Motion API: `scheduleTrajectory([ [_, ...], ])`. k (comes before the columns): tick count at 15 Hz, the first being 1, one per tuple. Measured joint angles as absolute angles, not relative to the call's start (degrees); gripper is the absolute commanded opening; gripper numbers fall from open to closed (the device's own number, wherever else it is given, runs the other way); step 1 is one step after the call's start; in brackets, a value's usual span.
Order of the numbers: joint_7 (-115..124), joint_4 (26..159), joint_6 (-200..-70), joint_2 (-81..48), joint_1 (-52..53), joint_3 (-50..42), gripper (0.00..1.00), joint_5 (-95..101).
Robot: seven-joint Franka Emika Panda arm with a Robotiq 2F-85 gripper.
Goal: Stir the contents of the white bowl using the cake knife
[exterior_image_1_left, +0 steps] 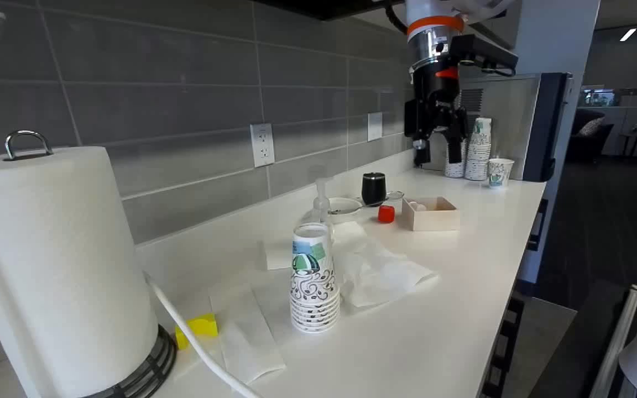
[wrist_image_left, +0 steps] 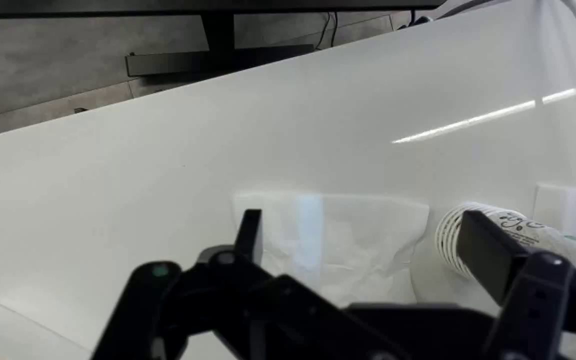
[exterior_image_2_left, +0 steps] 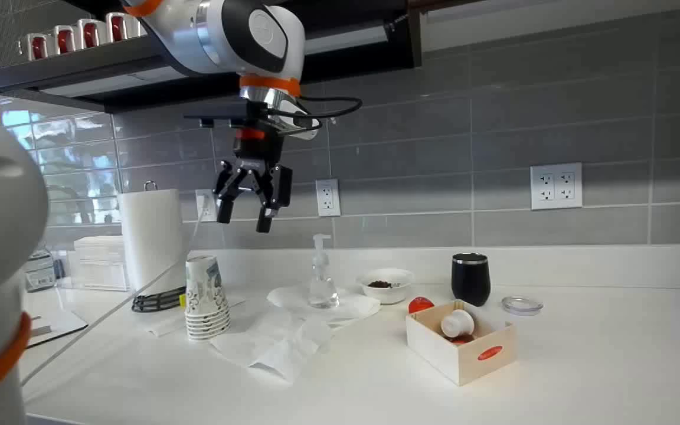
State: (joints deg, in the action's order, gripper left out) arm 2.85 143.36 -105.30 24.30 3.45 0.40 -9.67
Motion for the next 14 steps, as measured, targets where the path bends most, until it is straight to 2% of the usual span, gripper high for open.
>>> scheduleTrajectory([
  [9, 2.85, 143.36, -105.40, 24.27, 3.33, 0.42, 1.00, -9.67],
  [14, 5.50, 143.64, -113.05, 21.49, 0.80, -0.66, 1.00, -10.59],
])
